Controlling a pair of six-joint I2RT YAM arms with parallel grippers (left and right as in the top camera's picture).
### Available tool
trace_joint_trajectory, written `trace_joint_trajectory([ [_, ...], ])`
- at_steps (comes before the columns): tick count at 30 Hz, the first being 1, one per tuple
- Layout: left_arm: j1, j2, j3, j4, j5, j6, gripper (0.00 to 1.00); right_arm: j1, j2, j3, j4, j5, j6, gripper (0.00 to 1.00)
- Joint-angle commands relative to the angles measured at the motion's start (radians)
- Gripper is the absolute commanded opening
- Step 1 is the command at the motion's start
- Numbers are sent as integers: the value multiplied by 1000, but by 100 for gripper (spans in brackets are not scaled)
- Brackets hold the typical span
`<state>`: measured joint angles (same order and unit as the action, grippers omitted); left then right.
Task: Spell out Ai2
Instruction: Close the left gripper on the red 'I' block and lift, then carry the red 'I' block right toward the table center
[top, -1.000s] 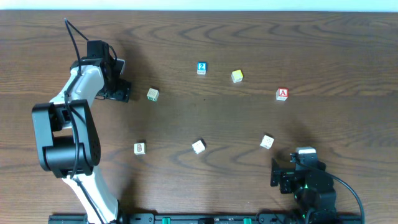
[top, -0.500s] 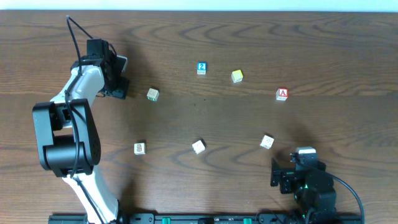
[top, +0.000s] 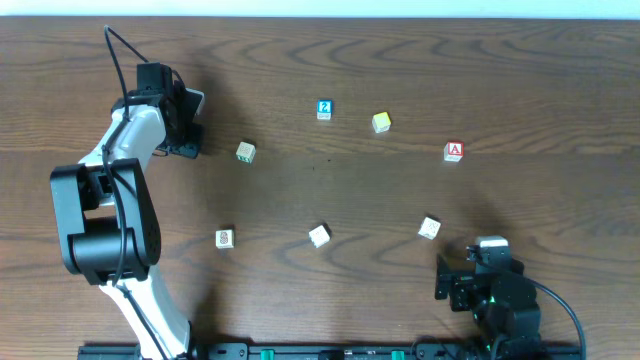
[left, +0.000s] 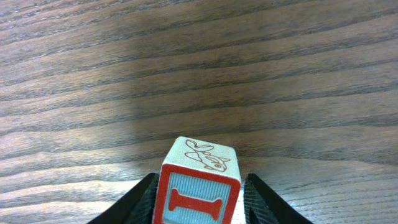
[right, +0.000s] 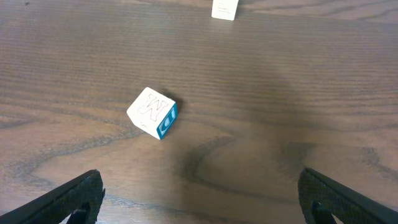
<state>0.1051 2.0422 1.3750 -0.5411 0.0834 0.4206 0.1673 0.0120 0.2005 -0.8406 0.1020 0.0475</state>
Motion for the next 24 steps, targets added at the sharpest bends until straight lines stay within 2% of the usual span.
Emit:
trace_joint_trajectory([
  [1, 7, 13, 18, -4, 15, 6, 40, -7, -6, -13, -2, -1, -11, 99],
  [16, 6, 13, 18, -6, 21, 0, 25, -7, -6, -13, -2, -1, -11, 99],
  [19, 5, 13, 18, -6, 23, -33, 23, -7, -6, -13, -2, -1, -11, 99],
  [22, -1, 11, 35, -19, 47, -50, 16, -7, -6, -13, -2, -1, -11, 99],
  [24, -14, 9, 75, -45, 77, -58, 6, -7, -6, -13, -2, -1, -11, 99],
])
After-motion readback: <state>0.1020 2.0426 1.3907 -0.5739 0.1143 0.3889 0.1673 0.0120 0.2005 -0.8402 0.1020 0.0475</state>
